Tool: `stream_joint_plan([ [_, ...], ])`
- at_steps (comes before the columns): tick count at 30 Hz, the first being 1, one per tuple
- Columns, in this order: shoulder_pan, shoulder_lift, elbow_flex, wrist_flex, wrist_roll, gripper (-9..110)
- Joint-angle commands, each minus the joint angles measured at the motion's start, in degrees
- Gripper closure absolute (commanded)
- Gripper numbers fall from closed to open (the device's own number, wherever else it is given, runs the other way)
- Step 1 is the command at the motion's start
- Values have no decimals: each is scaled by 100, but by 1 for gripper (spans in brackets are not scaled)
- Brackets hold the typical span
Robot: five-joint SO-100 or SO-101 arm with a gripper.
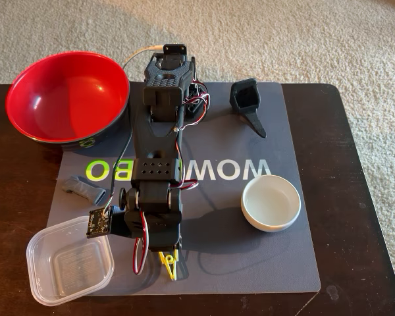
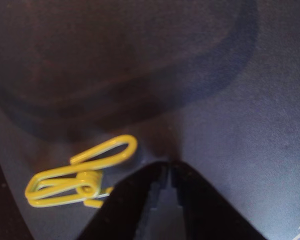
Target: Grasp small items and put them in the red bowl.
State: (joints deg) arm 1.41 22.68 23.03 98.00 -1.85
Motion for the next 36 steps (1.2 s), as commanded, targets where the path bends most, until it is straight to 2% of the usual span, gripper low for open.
stream_joint_plan([
  [1, -141, -202, -9, 18, -18, 101],
  [14, -141, -202, -9, 18, -18, 101],
  [19, -237, -229, -97, 18, 211, 101],
  [21, -299, -202, -79, 18, 677, 101],
  [25, -79, 290, -79, 18, 976, 101],
  [28, 97, 1107, -141, 18, 1556, 101],
  [32, 62, 3155, 571, 26, 2602, 101],
  [36, 44, 5159, 993, 26, 3146, 99],
])
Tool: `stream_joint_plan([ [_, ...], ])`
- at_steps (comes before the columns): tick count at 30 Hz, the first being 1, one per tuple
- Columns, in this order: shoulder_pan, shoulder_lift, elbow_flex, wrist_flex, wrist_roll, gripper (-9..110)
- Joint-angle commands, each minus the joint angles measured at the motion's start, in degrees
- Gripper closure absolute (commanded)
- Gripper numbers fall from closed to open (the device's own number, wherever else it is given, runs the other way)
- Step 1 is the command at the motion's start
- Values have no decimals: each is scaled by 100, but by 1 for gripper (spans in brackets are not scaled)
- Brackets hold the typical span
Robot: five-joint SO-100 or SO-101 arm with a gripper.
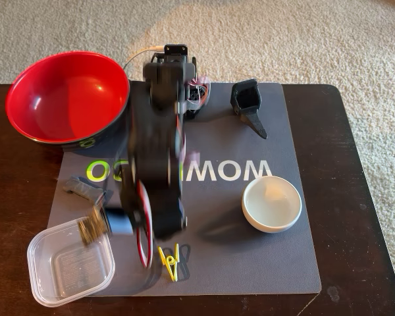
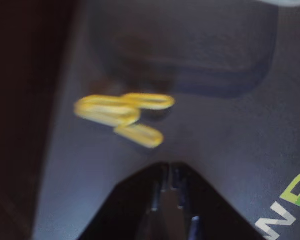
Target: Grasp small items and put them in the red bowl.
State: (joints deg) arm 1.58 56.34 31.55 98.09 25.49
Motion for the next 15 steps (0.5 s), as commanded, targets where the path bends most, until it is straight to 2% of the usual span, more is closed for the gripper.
stream_joint_plan([
  [1, 79, 2162, 237, 18, 448, 96],
  [4, -35, 3305, 1345, 9, 1450, 93],
  [10, -1037, 5273, 5089, -105, 4386, 85],
  [15, -1863, 5845, 7444, -1274, 4693, 85],
])
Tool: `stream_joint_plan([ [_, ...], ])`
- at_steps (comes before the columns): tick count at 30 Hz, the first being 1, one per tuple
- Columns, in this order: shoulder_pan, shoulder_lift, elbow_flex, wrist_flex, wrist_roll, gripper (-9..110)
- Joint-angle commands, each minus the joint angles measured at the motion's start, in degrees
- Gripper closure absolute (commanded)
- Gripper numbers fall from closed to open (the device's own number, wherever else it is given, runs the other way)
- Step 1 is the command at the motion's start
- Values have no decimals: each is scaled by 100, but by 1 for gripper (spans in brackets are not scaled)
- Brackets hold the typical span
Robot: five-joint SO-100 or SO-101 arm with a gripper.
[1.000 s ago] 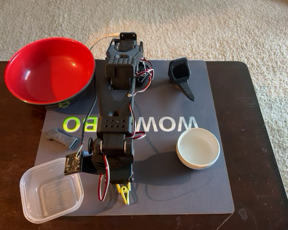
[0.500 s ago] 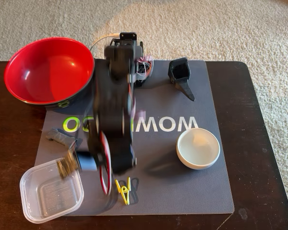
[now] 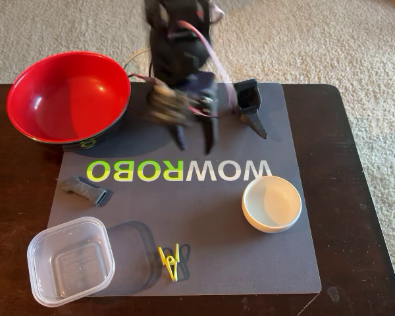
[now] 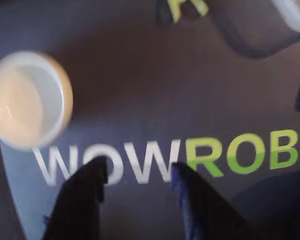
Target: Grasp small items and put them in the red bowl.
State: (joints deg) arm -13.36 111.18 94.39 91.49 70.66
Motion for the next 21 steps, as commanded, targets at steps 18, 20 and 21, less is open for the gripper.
stream_joint_plan([
  [18, -1758, -738, 2329, -3727, -2531, 74],
  [20, -1793, -1037, 2294, -3955, -2681, 73],
  [21, -1793, -1274, 2206, -4043, -2760, 73],
])
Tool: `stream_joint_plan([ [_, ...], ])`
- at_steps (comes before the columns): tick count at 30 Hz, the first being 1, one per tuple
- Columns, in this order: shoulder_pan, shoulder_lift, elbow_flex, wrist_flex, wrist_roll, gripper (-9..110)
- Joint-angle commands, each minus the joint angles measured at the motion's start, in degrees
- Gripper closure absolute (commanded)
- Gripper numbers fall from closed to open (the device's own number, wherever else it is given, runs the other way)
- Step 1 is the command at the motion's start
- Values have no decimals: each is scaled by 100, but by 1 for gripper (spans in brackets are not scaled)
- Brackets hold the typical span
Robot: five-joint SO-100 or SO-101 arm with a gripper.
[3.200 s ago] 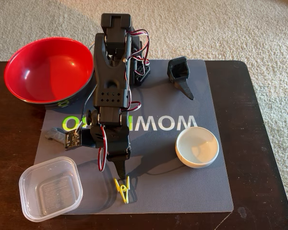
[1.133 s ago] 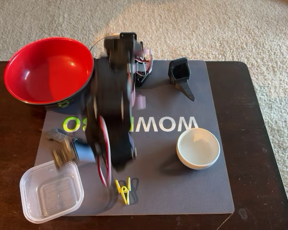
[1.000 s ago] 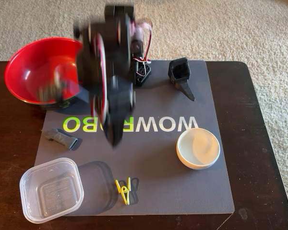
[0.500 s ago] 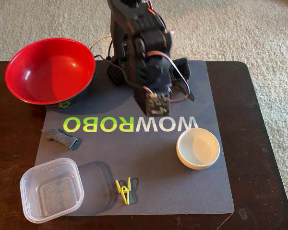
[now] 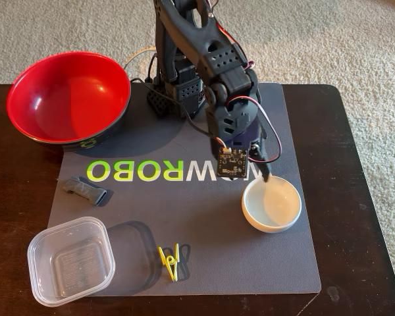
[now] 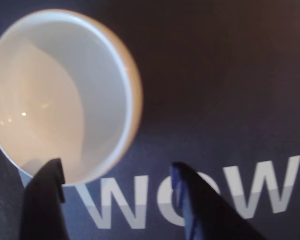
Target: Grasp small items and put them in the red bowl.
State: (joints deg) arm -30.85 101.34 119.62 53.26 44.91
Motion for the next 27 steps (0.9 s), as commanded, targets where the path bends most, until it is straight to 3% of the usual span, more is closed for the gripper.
stream_joint_plan([
  [1, -18, -589, -466, -246, -246, 73],
  [7, 264, -1696, -984, -396, -510, 73],
  [9, 272, -1819, -1090, -360, -677, 79],
  [12, 281, -1863, -1116, -334, -993, 98],
  [14, 281, -1872, -1125, -334, -1046, 101],
  [21, 413, -1890, -1178, -308, -1494, 101],
  [27, 1248, -861, -844, -132, -2162, 101],
])
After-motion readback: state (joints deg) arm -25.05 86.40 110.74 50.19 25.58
